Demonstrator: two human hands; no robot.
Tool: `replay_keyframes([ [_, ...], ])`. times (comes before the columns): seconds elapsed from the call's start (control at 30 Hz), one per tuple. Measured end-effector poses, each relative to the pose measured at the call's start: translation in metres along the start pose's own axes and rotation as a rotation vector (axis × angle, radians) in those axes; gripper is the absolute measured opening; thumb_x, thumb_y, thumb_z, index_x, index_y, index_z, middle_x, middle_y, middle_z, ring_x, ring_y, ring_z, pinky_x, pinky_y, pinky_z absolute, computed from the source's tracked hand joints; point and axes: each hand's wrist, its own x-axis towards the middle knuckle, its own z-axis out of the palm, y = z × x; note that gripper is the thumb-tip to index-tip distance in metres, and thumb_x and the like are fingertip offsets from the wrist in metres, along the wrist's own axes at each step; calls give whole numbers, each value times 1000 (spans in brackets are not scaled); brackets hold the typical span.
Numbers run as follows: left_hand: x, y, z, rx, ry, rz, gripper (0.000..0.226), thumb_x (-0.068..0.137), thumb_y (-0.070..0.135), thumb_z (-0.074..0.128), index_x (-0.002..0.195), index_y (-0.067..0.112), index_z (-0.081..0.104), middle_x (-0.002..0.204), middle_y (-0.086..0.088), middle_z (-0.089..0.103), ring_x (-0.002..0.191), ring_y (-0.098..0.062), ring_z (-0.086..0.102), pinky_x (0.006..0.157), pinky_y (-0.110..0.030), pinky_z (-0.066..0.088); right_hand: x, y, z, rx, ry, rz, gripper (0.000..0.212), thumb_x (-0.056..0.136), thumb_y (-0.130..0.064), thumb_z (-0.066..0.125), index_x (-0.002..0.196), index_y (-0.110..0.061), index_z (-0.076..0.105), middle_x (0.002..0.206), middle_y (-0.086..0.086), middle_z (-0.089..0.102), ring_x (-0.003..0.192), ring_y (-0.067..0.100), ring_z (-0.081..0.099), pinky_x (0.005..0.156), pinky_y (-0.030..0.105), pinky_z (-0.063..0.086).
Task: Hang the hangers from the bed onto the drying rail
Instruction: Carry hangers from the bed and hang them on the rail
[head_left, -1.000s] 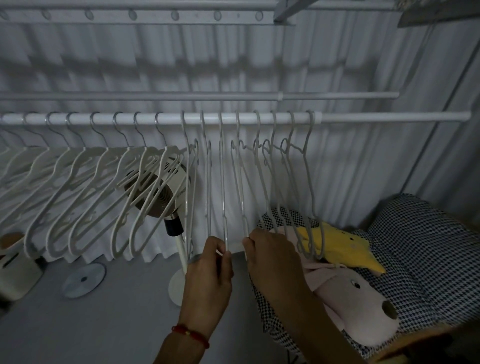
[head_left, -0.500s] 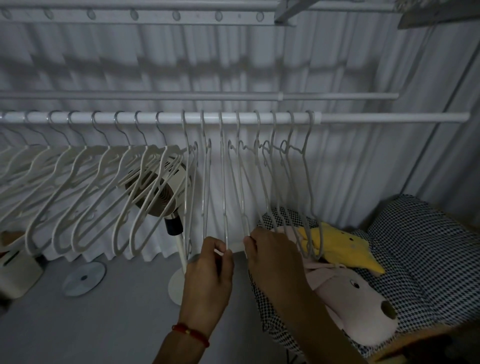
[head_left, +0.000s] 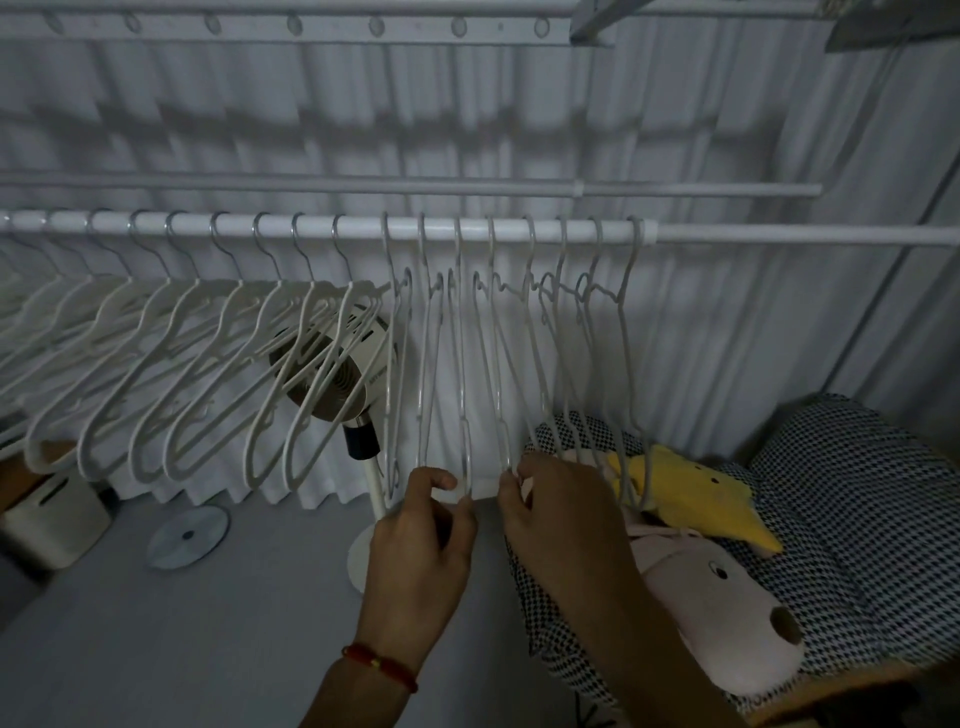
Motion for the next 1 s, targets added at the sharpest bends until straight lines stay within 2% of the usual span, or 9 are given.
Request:
replay_keyframes([
  [0.1,-5,6,-10,33,59,8,11,94,25,59,103,27,51,52,3,60,51,-8,59,50,-11,41,-4,-1,-8,25,48,-58,34,99,-38,43,79,-17,59,68,-4,59,62,12,57,59,32,49],
  [0.2,-7,7,-24,77,145,11,10,93,20,62,98,23,54,49,5,57,51,-9,58,48,-7,36,-8,-9,-13,66,98,-146,39,93,-45,37,85,-19,65,67,-8,60,60,10,56,55,31,49],
  [0.33,0,-1,-46,161,253,-5,11,91,19,64,96,23,56,59,13,60,64,-2,61,52,-5,39,-11,-25,-8,74,107,-236,22,93,-34,53,89,-19,68,69,-6,62,59,9,55,53,24,39],
  [0.4,5,-7,-57,198,269,-13,11,90,21,65,98,23,58,64,16,58,67,0,60,54,-4,39,-10,-36,-1,70,97,-261,19,95,-33,56,95,-19,69,74,-4,64,63,12,59,56,28,47],
  [0.53,18,-25,-66,230,231,3,20,89,27,67,106,18,63,73,11,59,59,1,55,58,-1,37,-10,-58,19,49,88,-247,27,95,-40,52,101,-18,66,83,-1,63,69,16,61,60,37,55],
  [0.67,24,-39,-64,209,105,21,38,88,38,67,120,17,61,92,4,61,70,-5,57,61,2,36,-7,-76,36,56,115,-148,27,98,-35,56,115,-15,61,98,4,63,82,20,64,70,36,55],
  [0.73,27,-44,-63,189,64,10,46,89,43,66,127,18,56,100,3,60,74,-8,58,62,2,36,-5,-82,41,19,80,-81,32,101,-37,49,123,-15,57,108,3,62,92,20,63,78,33,49],
  [0.87,34,-56,-60,186,18,-1,54,89,51,61,131,19,51,109,0,62,83,-13,62,70,-7,37,0,-89,52,-70,29,11,34,103,-42,38,116,-17,56,105,1,63,92,17,62,77,29,44],
  [1.0,40,-61,-57,144,-19,-33,57,88,56,59,131,20,51,111,1,64,87,-13,65,79,-23,52,7,-90,57,-124,-4,44,31,104,-40,36,113,-17,55,102,-1,64,93,16,62,78,29,44],
])
